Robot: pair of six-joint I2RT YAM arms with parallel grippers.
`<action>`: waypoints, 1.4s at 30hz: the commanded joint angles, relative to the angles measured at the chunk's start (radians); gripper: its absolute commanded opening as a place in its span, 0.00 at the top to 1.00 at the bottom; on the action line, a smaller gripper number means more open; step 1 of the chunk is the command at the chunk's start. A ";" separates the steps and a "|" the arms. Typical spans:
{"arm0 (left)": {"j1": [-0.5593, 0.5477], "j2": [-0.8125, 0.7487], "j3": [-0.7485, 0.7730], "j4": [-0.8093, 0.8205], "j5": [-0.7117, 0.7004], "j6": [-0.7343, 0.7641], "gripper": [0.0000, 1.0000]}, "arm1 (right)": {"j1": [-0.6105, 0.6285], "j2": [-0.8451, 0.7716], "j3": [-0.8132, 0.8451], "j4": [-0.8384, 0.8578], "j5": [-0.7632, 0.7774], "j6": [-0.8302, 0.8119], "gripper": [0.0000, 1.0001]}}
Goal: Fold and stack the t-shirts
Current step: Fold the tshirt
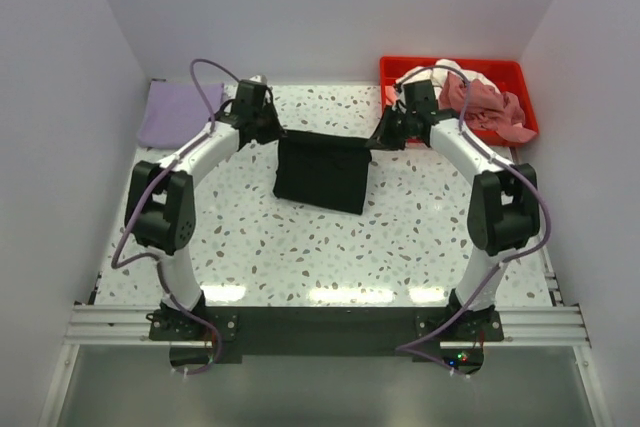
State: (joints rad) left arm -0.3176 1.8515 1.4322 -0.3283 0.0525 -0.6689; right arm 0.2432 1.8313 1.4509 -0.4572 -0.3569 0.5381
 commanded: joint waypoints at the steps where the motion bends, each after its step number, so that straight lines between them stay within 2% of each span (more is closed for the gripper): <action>1: 0.022 0.080 0.099 0.055 0.030 0.040 1.00 | -0.015 0.068 0.092 0.029 0.016 0.003 1.00; 8: 0.040 0.233 0.230 0.080 0.046 0.032 1.00 | -0.015 0.216 0.170 0.068 0.055 0.037 1.00; 12: 0.045 0.322 0.309 0.083 0.075 0.046 0.89 | -0.016 0.267 0.204 0.069 0.088 0.039 0.98; 14: 0.049 0.345 0.335 0.077 0.079 0.048 0.88 | -0.016 0.293 0.224 0.065 0.105 0.036 0.94; 15: 0.051 0.365 0.344 0.074 0.087 0.051 0.84 | -0.016 0.299 0.233 0.061 0.099 0.025 0.93; 16: 0.055 0.373 0.352 0.075 0.098 0.052 0.79 | -0.018 0.313 0.241 0.060 0.095 0.023 0.84; 17: 0.055 0.376 0.367 0.075 0.099 0.058 0.70 | -0.019 0.313 0.256 0.061 0.084 0.020 0.76; 18: 0.057 0.380 0.375 0.074 0.101 0.058 0.58 | -0.018 0.315 0.264 0.069 0.052 0.013 0.72; 20: 0.057 0.374 0.396 0.075 0.110 0.066 0.40 | -0.018 0.304 0.275 0.080 0.010 0.011 0.65; 21: 0.057 0.361 0.399 0.075 0.116 0.068 0.39 | -0.018 0.296 0.276 0.095 -0.007 0.010 0.60; 23: 0.055 0.339 0.404 0.084 0.153 0.086 0.37 | -0.018 0.266 0.266 0.114 -0.054 0.007 0.58; 25: 0.055 0.304 0.402 0.086 0.167 0.092 0.16 | -0.018 0.241 0.253 0.123 -0.095 0.002 0.48; 26: 0.055 0.292 0.402 0.084 0.168 0.101 0.06 | -0.018 0.231 0.234 0.124 -0.111 0.002 0.47; 27: 0.055 0.269 0.399 0.072 0.167 0.103 0.00 | -0.019 0.199 0.221 0.135 -0.120 0.002 0.44; 29: 0.054 0.243 0.372 0.066 0.179 0.107 0.00 | -0.015 0.166 0.175 0.150 -0.139 0.002 0.20; 30: 0.054 0.215 0.353 0.071 0.182 0.106 0.00 | -0.015 0.130 0.161 0.155 -0.139 0.002 0.01; 36: 0.032 0.141 0.200 0.127 0.210 0.089 0.00 | 0.011 0.052 0.069 0.161 -0.135 -0.018 0.01; 42: 0.017 0.225 0.224 0.152 0.283 0.071 0.00 | 0.064 0.129 0.109 0.181 -0.159 -0.006 0.01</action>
State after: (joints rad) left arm -0.2928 2.0331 1.6390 -0.2283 0.2665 -0.5911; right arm 0.2825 1.9186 1.5345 -0.3077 -0.4736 0.5377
